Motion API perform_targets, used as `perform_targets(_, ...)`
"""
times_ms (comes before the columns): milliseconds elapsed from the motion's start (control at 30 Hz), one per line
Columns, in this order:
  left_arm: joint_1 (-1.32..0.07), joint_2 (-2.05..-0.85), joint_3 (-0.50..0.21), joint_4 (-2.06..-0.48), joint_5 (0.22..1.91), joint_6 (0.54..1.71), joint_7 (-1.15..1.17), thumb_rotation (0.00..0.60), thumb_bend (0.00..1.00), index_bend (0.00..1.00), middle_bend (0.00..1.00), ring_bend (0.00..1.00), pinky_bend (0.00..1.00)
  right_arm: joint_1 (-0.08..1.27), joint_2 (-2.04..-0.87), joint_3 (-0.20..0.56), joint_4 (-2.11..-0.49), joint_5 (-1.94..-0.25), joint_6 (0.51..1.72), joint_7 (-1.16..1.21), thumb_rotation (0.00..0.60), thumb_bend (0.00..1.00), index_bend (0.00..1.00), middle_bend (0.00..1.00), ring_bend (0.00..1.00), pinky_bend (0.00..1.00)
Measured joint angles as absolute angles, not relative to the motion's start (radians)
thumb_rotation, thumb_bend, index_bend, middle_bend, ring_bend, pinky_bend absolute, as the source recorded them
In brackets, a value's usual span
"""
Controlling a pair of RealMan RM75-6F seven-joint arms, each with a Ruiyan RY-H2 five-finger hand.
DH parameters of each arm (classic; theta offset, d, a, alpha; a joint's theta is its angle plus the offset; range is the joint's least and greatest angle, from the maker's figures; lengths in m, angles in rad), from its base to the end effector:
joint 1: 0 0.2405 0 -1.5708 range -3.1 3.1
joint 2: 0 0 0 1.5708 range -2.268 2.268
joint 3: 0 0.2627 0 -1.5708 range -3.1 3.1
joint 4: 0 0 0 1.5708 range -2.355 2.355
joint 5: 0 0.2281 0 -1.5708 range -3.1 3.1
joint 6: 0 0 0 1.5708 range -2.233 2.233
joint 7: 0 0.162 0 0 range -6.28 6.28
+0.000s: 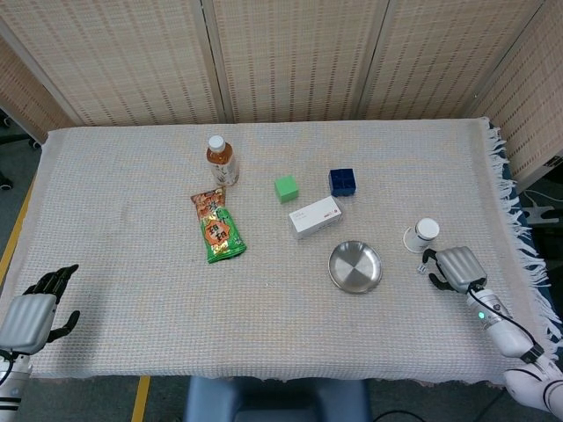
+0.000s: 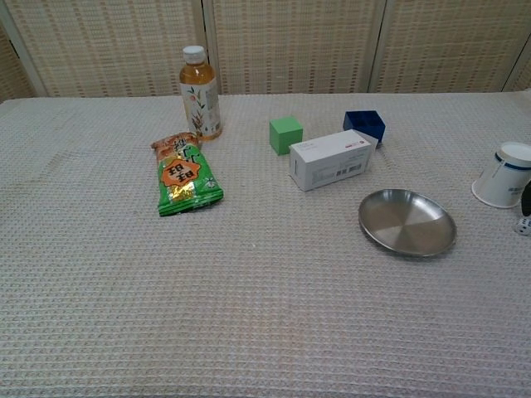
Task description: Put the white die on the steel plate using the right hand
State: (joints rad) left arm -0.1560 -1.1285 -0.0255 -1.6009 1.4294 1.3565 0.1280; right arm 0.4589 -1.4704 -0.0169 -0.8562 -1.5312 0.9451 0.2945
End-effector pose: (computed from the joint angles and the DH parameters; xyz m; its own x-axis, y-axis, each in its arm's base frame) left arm -0.3315 0.2175 0.1250 0.5047 0.1251 0.8542 0.8620 -0.0189 -0.5066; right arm -0.3921 -0.3355 0.0469 0.5621 -0.3489 0.7499 -0.8257 -0.1847 0.5330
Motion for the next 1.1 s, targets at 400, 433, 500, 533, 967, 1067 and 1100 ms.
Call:
perform_targets(400, -0.155, -1.127, -0.025, -1.603, 1.428, 1.358, 0.128, 0.600, 0.35, 0.09, 0.13, 0.15, 0.36, 0.463, -1.500, -0.036, -0.807, -1.558, 0.968, 0.357, 0.600, 0.32, 0.38, 0.85, 0.80, 0.73)
perform_targets(433, -0.155, -1.126, -0.025, -1.604, 1.429, 1.359, 0.128, 0.600, 0.35, 0.09, 0.13, 0.15, 0.36, 0.463, -1.504, -0.038, -0.798, -1.560, 0.971, 0.364, 0.600, 0.32, 0.39, 0.85, 0.81, 0.73)
perform_targets(500, -0.155, -1.126, -0.025, -1.605, 1.430, 1.359, 0.128, 0.600, 0.35, 0.09, 0.13, 0.15, 0.36, 0.463, -1.515, -0.042, -0.777, -1.566, 0.977, 0.379, 0.600, 0.32, 0.39, 0.85, 0.81, 0.73)
perform_targets(533, -0.154, -1.126, -0.025, -1.605, 1.430, 1.360, 0.128, 0.600, 0.35, 0.09, 0.13, 0.15, 0.36, 0.464, -1.520, -0.044, -0.768, -1.569, 0.979, 0.386, 0.600, 0.32, 0.39, 0.85, 0.81, 0.73)
perform_targets(967, -0.153, -1.126, -0.024, -1.607, 1.432, 1.363, 0.132, 0.600, 0.35, 0.09, 0.14, 0.15, 0.36, 0.462, -1.580, -0.061, -0.666, -1.591, 1.016, 0.457, 0.600, 0.32, 0.42, 0.87, 0.83, 0.75)
perform_targets(1067, -0.153, -1.125, -0.023, -1.606, 1.433, 1.364, 0.131, 0.600, 0.35, 0.09, 0.14, 0.15, 0.36, 0.462, -1.592, -0.064, -0.644, -1.595, 1.024, 0.477, 0.600, 0.32, 0.44, 0.87, 0.83, 0.76)
perform_targets(1100, -0.153, -1.125, -0.023, -1.606, 1.433, 1.364, 0.131, 0.600, 0.35, 0.09, 0.14, 0.15, 0.36, 0.462, -1.595, -0.066, -0.637, -1.596, 1.024, 0.487, 0.600, 0.32, 0.45, 0.87, 0.83, 0.76)
